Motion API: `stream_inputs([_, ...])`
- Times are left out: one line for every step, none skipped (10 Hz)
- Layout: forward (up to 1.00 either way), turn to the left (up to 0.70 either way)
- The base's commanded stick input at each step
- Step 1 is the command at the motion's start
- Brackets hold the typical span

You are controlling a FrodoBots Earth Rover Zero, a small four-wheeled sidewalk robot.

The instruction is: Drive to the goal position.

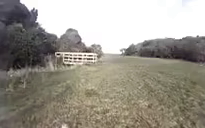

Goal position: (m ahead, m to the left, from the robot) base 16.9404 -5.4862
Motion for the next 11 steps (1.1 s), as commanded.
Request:
stream_inputs([0.85, 0.0])
stream_inputs([0.85, 0.0])
stream_inputs([0.85, -0.04])
stream_inputs([0.85, -0.13])
stream_inputs([0.85, -0.26])
stream_inputs([0.85, -0.34])
stream_inputs([0.85, -0.34])
stream_inputs([0.85, -0.34])
stream_inputs([0.85, -0.34])
stream_inputs([0.85, -0.34])
stream_inputs([0.85, -0.34])
